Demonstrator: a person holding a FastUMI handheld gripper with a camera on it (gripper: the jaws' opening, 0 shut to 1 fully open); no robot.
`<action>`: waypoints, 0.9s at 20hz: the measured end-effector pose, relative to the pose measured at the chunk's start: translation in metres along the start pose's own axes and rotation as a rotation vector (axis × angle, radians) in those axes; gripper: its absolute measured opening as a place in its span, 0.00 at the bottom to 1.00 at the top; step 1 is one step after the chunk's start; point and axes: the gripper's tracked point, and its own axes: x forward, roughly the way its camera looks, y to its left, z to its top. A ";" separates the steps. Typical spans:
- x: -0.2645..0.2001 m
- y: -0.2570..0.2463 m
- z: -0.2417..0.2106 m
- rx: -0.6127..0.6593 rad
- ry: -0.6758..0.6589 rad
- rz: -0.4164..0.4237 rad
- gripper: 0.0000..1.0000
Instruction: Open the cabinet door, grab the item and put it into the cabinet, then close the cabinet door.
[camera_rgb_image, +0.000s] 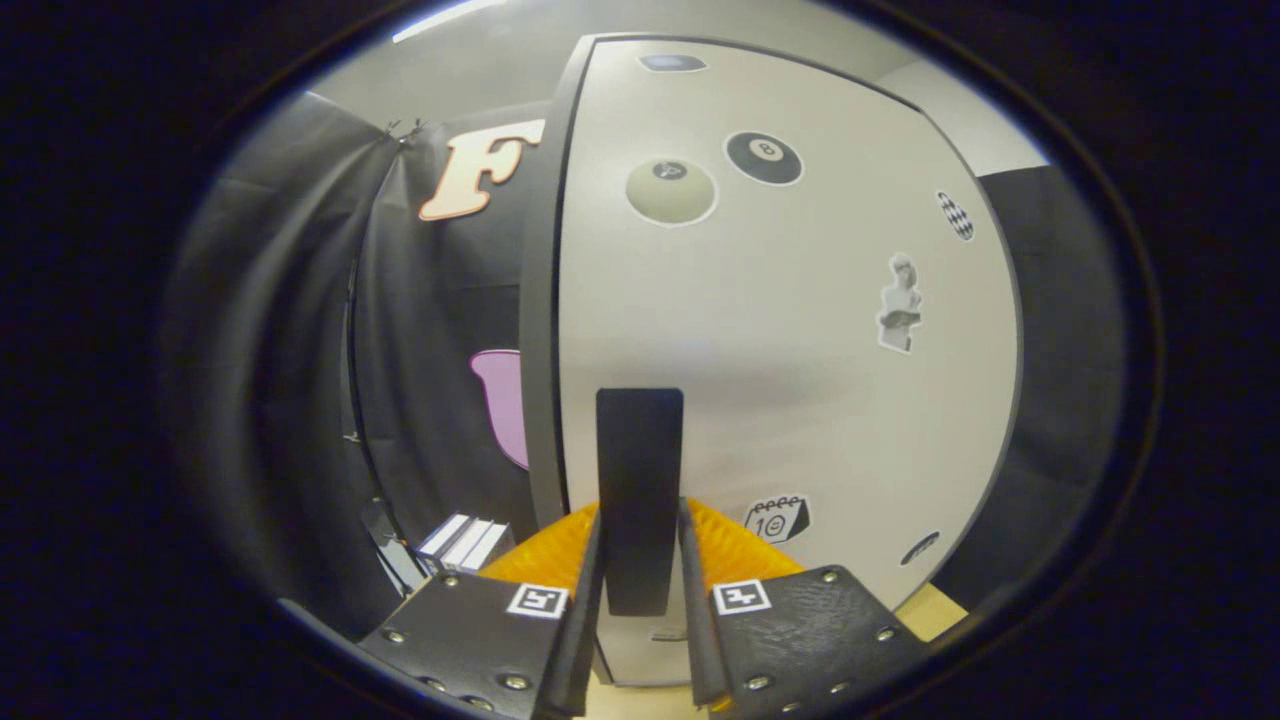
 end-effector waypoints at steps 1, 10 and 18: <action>0.000 0.000 -0.002 -0.003 0.010 -0.002 0.37; -0.005 0.000 -0.004 0.043 0.028 0.006 0.22; -0.044 -0.007 -0.003 0.082 0.016 -0.012 0.22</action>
